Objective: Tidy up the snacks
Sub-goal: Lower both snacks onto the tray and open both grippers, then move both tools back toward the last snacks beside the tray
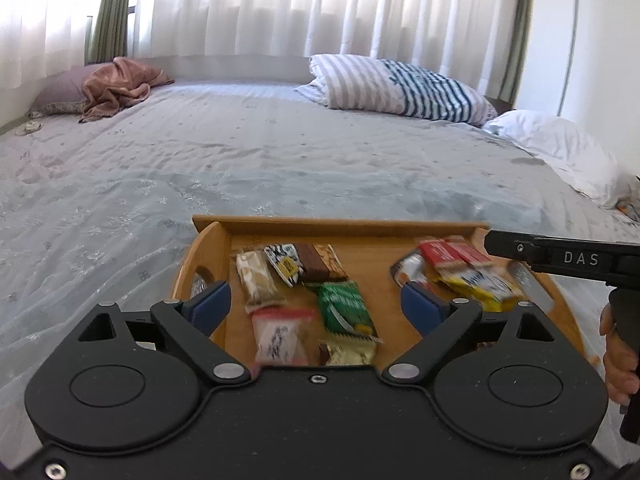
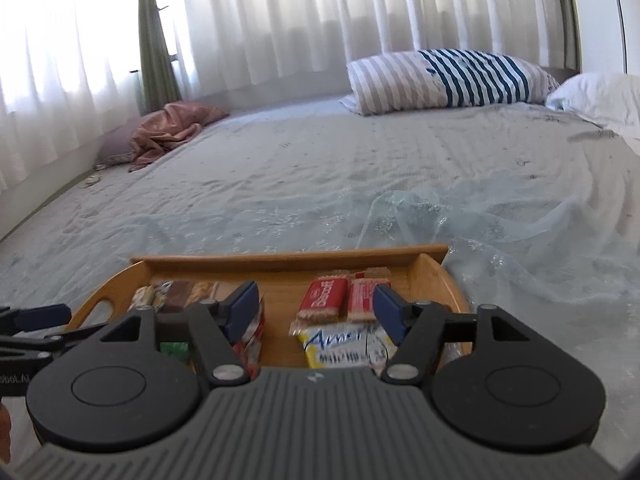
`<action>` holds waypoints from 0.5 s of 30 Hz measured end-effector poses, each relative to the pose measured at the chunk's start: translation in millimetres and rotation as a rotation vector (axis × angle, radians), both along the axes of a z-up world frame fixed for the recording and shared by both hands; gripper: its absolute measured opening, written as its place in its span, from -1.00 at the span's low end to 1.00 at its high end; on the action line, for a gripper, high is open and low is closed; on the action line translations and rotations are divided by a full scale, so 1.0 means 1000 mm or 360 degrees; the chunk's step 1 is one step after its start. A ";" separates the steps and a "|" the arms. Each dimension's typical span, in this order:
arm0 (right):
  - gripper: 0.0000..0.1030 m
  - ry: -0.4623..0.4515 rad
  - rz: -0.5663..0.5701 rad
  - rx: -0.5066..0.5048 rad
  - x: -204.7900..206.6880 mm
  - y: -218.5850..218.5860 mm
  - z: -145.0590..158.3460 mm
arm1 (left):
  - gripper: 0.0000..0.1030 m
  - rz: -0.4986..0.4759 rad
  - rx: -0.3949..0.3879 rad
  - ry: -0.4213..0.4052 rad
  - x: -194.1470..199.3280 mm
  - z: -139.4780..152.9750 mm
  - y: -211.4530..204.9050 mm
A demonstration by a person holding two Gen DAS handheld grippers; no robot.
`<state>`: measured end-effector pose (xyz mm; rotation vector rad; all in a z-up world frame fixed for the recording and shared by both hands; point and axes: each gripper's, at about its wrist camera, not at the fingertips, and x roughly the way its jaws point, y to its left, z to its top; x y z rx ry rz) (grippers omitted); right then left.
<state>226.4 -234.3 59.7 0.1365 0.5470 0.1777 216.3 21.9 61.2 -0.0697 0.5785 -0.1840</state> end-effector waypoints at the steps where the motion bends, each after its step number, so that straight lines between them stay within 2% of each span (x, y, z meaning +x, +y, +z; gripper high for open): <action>1: 0.53 -0.0006 0.0012 0.0005 -0.006 -0.001 0.001 | 0.80 -0.0014 0.0005 -0.0008 -0.006 0.001 -0.001; 15: 0.60 -0.0076 0.0152 0.0004 -0.090 -0.005 -0.006 | 0.82 -0.0177 0.0058 -0.0041 -0.082 -0.003 -0.022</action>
